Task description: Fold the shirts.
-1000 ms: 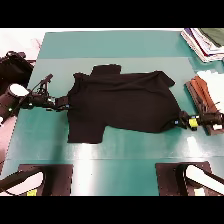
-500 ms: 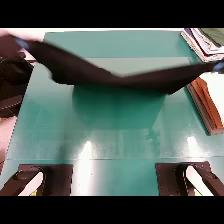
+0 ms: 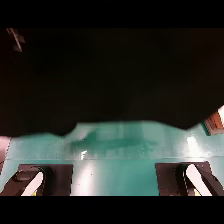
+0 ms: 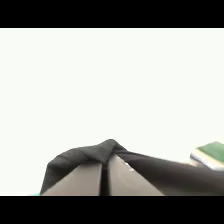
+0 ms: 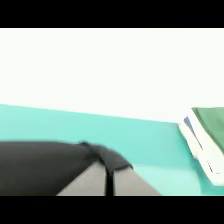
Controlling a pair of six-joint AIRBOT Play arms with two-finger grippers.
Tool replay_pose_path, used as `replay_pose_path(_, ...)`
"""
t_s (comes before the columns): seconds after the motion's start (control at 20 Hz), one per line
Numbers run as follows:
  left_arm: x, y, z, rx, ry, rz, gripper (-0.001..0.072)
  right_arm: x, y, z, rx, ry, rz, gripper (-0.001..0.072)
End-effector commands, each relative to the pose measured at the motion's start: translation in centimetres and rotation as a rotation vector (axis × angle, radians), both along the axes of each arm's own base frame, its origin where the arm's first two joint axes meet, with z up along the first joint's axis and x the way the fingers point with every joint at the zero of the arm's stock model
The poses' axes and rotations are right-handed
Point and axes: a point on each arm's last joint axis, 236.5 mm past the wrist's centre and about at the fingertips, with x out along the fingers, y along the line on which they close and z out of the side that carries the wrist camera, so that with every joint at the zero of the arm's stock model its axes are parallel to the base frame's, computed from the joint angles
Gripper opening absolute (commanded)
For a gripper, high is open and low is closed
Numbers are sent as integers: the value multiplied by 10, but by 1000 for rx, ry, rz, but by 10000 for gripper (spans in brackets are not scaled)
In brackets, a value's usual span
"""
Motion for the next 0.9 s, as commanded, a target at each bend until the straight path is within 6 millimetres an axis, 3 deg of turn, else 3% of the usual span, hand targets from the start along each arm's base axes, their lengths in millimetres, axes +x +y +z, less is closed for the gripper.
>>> replay_pose_path(0.0,70,10,-79,-9,288,35,25,27,-13,-27,89,116,27,17)
replay_pose_path(0.15,149,-8,-196,-36,654,-63,25,77,-29,-121,188,405,75,16)
replay_pose_path(0.25,187,-20,-274,-56,856,-126,26,111,-33,-206,191,649,83,16)
replay_pose_path(0.4,222,-22,-394,-79,1152,-134,26,137,-24,-330,197,986,112,16)
replay_pose_path(0.5,241,-21,-466,-96,1308,-126,25,152,-19,-388,238,1119,122,16)
replay_pose_path(0.65,277,-20,-525,-145,1377,-111,25,183,-22,-435,286,1190,105,17)
replay_pose_path(0.75,302,-21,-542,-152,1378,-115,25,210,-29,-445,304,1173,82,17)
replay_pose_path(0.85,326,-20,-544,-152,1360,-114,25,232,-35,-443,295,1140,79,16)
